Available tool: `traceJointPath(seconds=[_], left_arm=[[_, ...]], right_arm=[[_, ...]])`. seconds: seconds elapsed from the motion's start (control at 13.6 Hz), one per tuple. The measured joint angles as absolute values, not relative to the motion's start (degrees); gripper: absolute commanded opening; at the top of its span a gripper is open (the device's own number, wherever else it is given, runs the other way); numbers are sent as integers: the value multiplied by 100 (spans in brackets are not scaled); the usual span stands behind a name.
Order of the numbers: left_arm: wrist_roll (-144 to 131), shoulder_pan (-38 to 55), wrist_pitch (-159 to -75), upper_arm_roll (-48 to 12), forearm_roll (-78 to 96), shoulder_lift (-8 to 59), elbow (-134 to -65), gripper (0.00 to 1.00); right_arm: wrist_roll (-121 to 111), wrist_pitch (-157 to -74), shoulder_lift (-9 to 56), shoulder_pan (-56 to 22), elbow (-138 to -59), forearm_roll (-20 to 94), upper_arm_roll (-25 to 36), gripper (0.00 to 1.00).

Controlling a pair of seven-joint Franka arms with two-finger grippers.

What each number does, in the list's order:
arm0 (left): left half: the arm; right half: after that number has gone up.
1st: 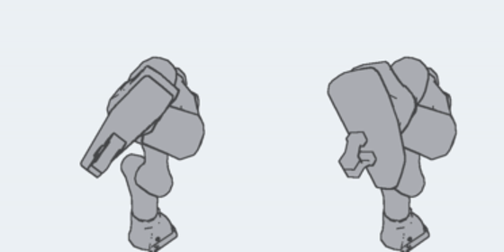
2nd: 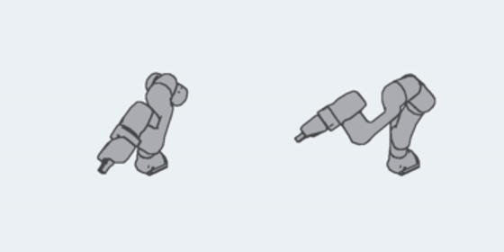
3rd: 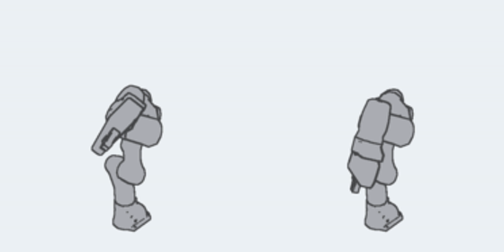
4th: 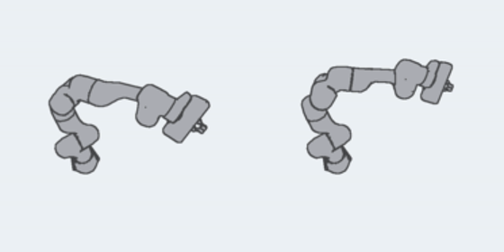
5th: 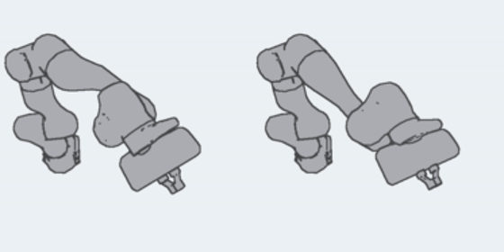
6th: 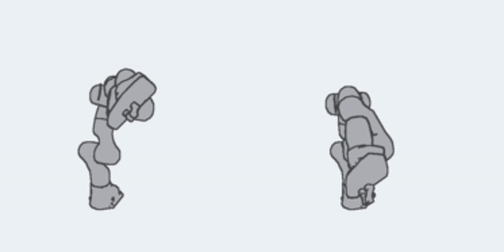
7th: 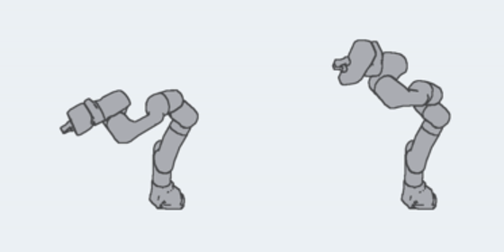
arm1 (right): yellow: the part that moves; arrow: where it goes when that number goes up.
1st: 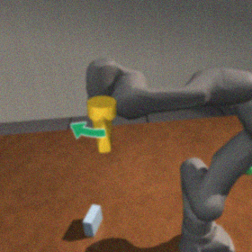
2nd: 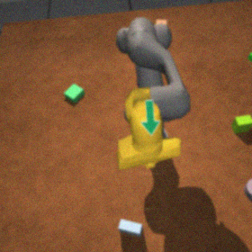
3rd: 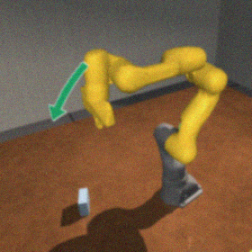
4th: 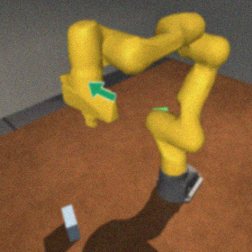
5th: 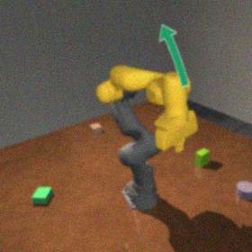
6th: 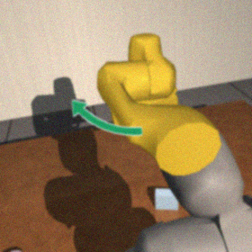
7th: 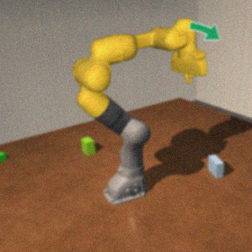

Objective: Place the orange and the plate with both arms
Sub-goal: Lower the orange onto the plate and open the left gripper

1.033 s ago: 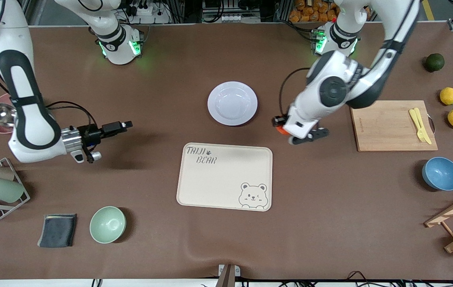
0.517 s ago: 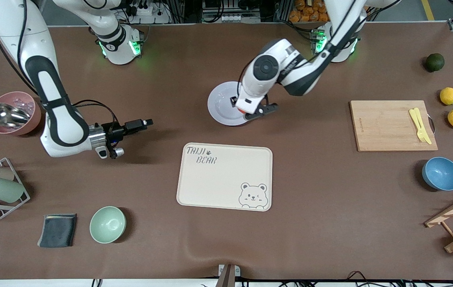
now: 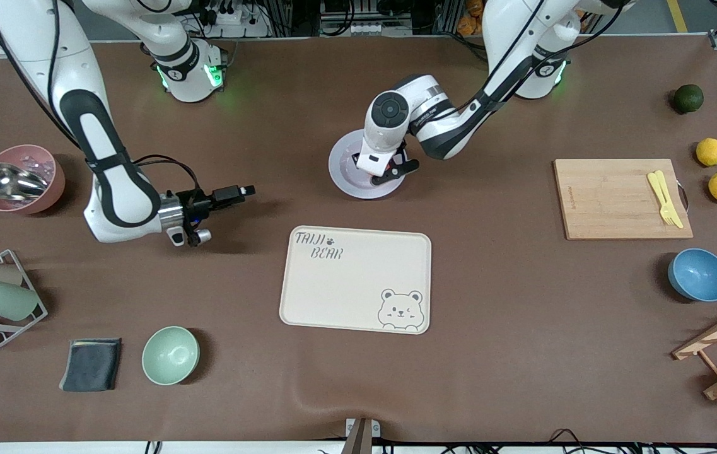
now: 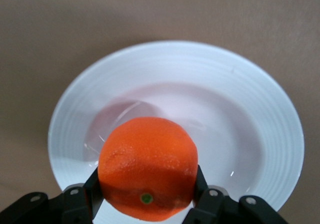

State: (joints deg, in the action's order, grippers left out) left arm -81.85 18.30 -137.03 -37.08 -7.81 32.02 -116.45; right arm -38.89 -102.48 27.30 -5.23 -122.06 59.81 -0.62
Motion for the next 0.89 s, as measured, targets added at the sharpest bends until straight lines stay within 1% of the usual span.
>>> traceJointPath(seconds=[0.07,0.15,0.22,0.44,0.66,0.74,0.89], left_arm=[[-8257,1876,-13714,-3704,-821,3247,-11636,35],[-8329,1914,-13723,-3693,-910,3298,-11629,52],[-8405,1955,-13756,-3670,-1010,3360,-11613,100],[-8485,2007,-13828,-3575,-1083,3468,-11481,100],[-8487,1958,-13792,-3539,-1114,3390,-11266,100],[-8487,1914,-13676,-3532,-1130,3270,-11205,100],[-8432,1731,-13356,-3518,-1184,2820,-11113,100]], right_arm=[[-3891,-10373,2732,-686,-12262,6152,-64,100],[-3891,-10509,2740,-873,-12320,6342,-67,99],[-3904,-10608,2748,-1060,-12381,6558,-70,98],[-4148,-10742,2825,-1475,-12525,7118,-72,96],[-4462,-10774,3028,-1618,-12560,7516,-72,94],[-4494,-10853,3069,-1663,-12560,7572,-72,92],[-4520,-10929,3084,-1755,-12559,7671,-72,91]])
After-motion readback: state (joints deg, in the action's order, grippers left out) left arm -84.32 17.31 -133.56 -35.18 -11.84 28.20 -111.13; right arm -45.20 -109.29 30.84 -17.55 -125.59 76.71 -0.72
